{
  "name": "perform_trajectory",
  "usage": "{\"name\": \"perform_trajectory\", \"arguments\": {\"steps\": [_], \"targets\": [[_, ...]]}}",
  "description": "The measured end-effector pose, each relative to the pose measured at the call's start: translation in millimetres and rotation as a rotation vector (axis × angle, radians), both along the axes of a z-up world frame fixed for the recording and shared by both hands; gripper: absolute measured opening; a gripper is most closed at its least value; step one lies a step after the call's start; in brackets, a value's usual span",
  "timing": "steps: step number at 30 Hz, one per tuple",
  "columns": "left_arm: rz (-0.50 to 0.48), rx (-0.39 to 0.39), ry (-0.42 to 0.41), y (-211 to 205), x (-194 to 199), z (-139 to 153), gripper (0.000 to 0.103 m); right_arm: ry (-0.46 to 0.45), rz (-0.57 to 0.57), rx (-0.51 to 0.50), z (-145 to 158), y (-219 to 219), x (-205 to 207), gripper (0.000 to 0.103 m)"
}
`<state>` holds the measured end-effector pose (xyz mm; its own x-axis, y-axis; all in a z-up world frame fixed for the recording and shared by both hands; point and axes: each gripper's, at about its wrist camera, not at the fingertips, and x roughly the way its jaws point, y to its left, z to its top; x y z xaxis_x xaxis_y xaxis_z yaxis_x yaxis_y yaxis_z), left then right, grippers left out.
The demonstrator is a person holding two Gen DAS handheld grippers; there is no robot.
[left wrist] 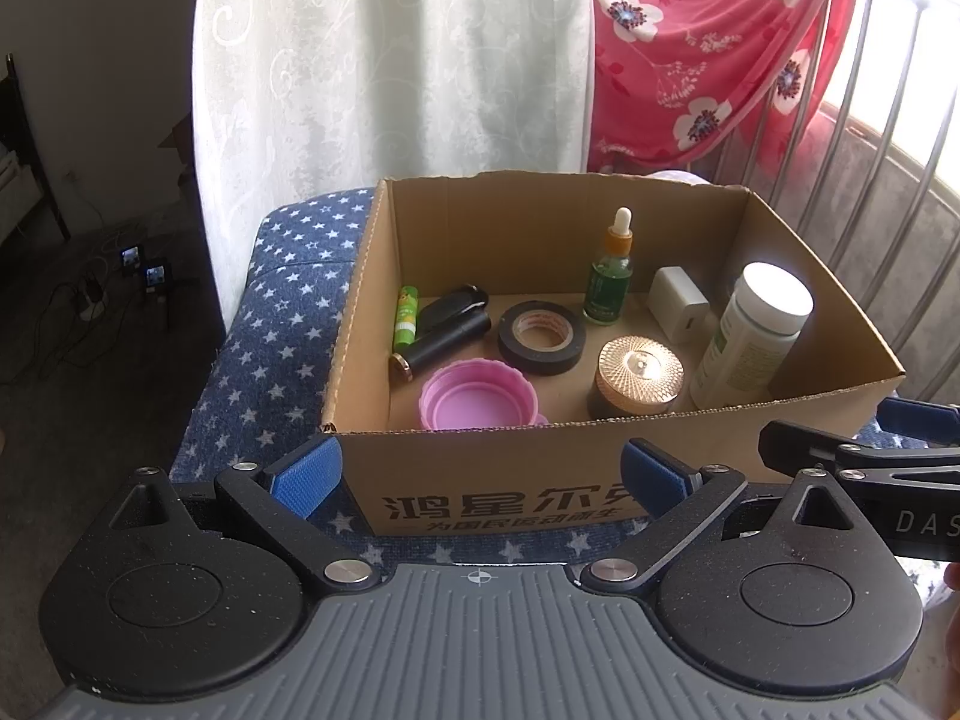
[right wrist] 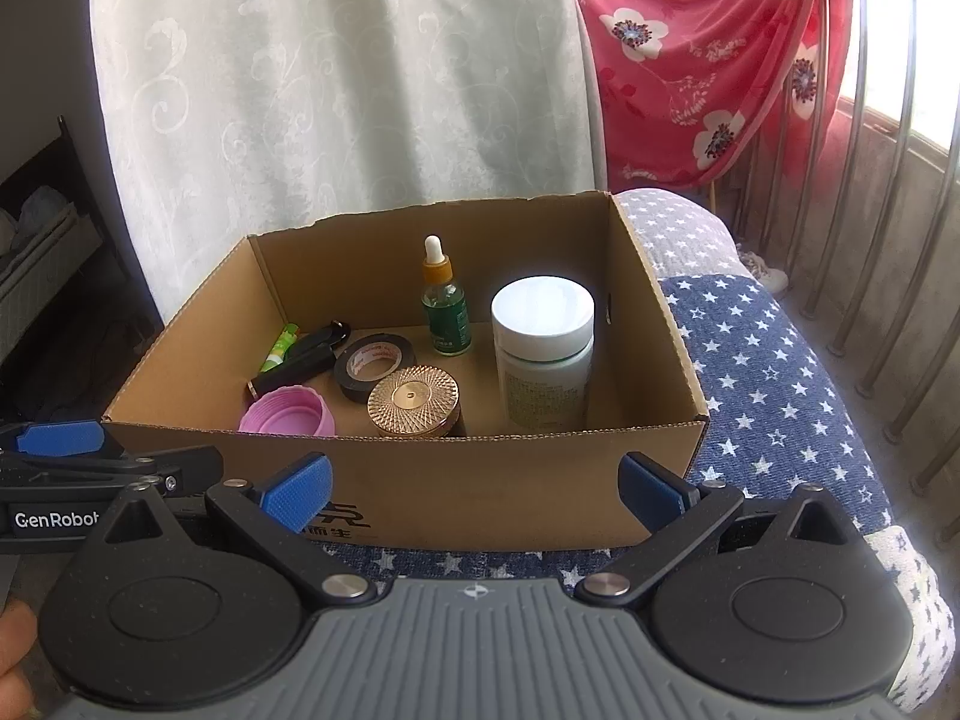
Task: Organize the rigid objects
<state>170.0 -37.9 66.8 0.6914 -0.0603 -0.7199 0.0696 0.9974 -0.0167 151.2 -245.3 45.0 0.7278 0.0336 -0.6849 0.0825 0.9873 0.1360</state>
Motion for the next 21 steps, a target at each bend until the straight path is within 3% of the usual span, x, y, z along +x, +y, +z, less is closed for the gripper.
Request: {"name": "perform_trajectory", "arguments": {"steps": [21], "targets": [[-0.008,0.007,-0.006,-3.0,0.4,1.6,0.1,-0.004,-0.004,0.003,-0.4,-1.2,-1.8,0.103]]}}
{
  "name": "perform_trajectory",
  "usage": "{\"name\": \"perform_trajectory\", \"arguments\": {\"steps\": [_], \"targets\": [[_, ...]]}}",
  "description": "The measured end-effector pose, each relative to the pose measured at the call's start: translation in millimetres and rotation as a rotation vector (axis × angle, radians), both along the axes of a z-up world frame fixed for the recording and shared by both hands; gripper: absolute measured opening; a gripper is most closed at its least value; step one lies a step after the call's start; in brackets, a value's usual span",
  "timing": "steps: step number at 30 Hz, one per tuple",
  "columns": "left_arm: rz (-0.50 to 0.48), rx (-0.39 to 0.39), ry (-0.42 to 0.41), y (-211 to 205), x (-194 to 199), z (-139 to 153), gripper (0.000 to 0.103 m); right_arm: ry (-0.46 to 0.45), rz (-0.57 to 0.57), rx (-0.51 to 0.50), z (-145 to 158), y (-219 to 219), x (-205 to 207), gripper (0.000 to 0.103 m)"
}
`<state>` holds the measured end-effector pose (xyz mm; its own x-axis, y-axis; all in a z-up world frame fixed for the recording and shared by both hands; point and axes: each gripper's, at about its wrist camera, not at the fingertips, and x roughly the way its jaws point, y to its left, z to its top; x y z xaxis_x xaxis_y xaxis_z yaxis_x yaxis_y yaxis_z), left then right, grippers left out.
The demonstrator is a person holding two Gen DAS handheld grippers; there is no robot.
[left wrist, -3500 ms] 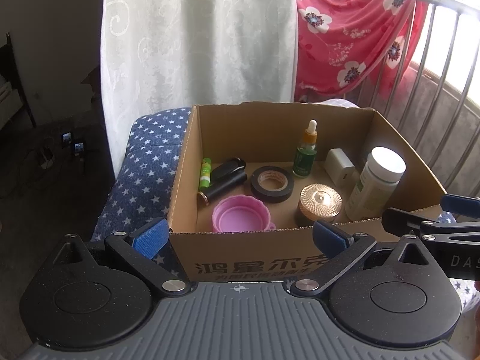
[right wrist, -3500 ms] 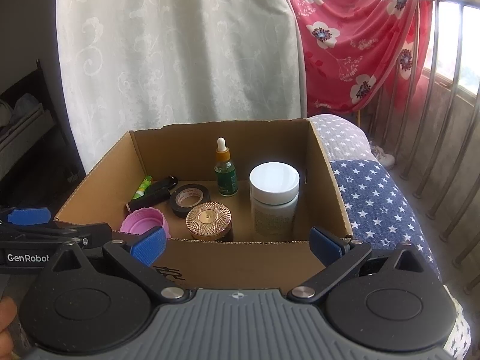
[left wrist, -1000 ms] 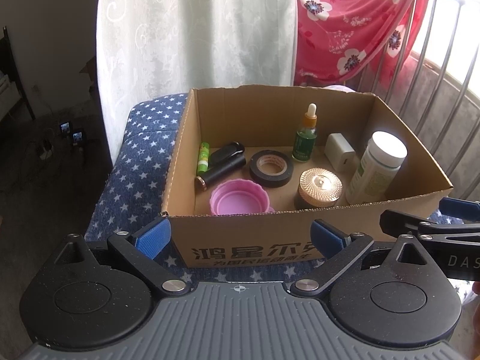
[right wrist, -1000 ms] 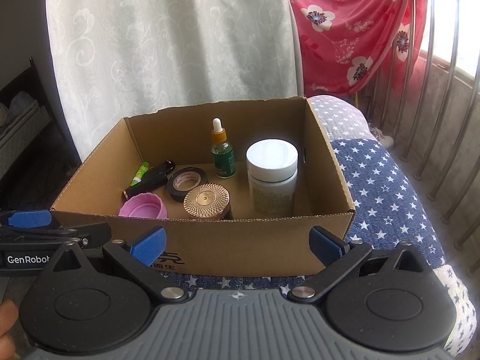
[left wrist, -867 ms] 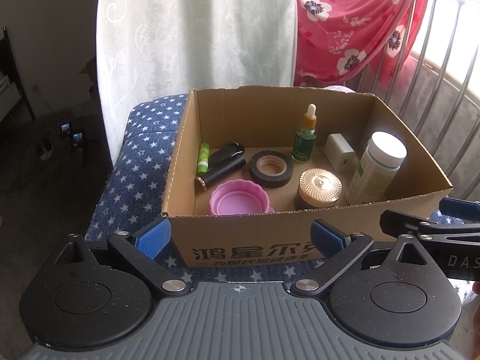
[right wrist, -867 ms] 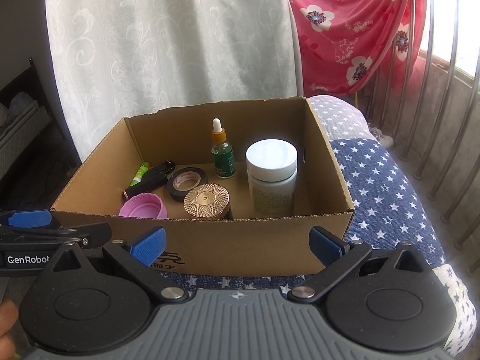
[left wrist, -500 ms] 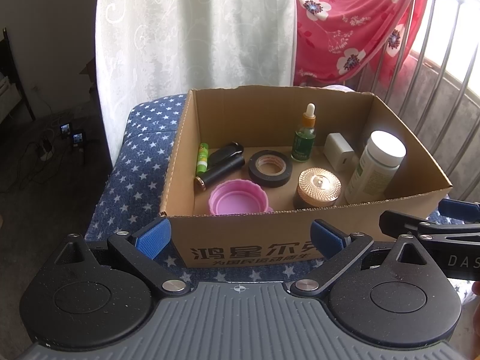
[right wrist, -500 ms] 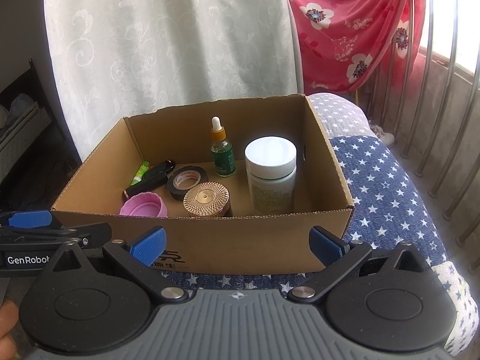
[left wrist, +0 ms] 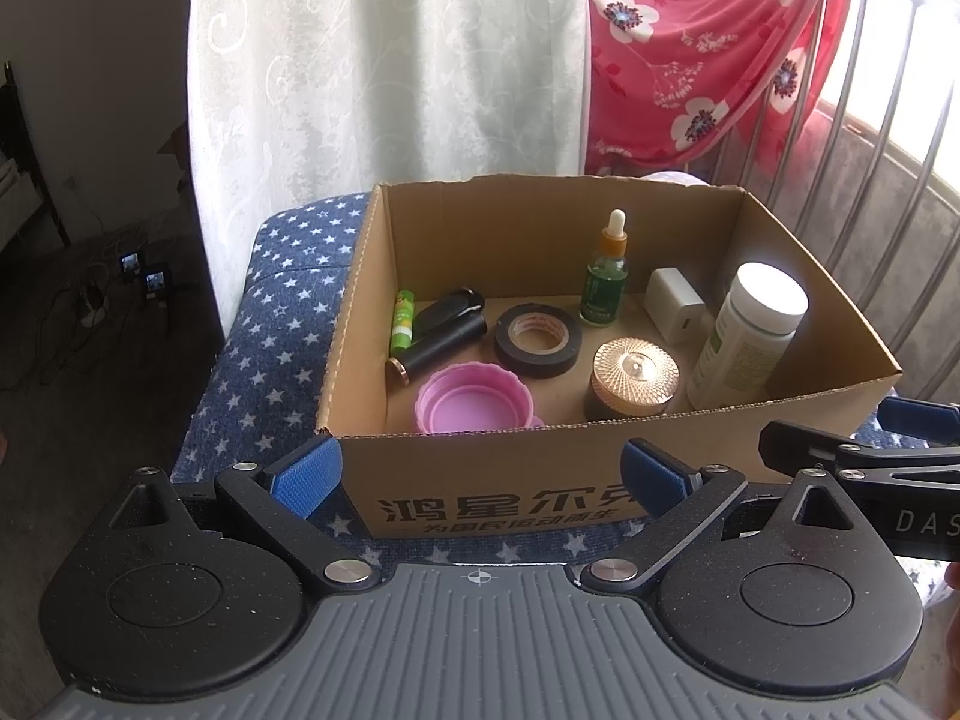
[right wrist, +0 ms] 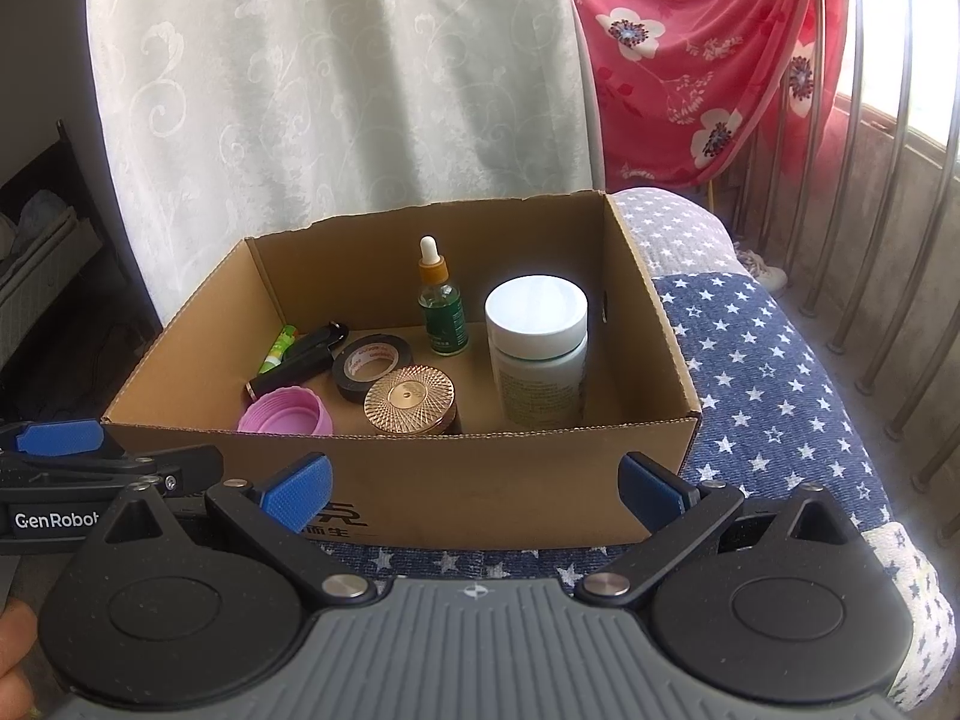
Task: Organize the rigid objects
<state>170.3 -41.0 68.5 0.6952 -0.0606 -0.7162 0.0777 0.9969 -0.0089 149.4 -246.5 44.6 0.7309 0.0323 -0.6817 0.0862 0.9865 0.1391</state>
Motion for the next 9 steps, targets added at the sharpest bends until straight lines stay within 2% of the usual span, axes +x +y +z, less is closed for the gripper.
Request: {"name": "perform_trajectory", "arguments": {"steps": [9], "targets": [[-0.004,-0.001,0.002,-0.9,0.5,0.8,0.1,0.001,-0.001,0.0,0.6,-1.2,-0.8,0.103]]}}
